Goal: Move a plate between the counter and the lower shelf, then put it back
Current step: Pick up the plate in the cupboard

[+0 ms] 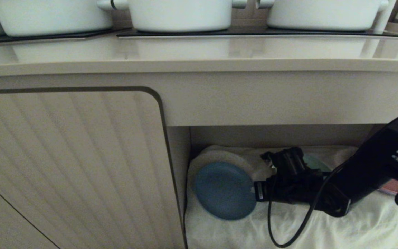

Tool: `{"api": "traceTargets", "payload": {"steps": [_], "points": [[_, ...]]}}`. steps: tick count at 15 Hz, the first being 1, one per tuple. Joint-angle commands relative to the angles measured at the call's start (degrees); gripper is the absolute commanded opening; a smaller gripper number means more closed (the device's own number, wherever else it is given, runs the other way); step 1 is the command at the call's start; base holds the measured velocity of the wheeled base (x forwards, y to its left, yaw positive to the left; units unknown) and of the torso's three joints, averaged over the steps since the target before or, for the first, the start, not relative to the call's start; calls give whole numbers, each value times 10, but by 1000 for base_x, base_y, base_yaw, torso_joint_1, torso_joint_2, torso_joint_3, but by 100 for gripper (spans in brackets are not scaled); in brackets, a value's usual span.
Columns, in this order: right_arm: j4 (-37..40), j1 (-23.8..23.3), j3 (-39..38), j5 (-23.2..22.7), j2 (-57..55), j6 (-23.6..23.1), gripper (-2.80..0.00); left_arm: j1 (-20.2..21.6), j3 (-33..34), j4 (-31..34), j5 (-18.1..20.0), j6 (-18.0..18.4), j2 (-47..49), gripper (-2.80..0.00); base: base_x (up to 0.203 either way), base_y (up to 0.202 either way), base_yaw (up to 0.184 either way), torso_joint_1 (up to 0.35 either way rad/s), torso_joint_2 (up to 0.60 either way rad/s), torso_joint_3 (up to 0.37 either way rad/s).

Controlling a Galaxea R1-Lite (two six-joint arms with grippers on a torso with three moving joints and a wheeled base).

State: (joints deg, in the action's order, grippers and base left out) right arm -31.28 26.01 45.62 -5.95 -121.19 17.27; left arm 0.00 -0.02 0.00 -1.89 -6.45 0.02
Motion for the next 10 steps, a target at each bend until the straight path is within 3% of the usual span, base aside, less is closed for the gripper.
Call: {"api": "traceTargets", "payload": {"steps": [1,10], "points": [[-3,0,-17,0,21,1,-280,0,-1,0,0,-1,0,-280,0,0,0,0,0,0],[0,-3,-61,0,70,-1,-280,0,0,0,0,-1,0,-280,0,0,0,0,0,0]]}}
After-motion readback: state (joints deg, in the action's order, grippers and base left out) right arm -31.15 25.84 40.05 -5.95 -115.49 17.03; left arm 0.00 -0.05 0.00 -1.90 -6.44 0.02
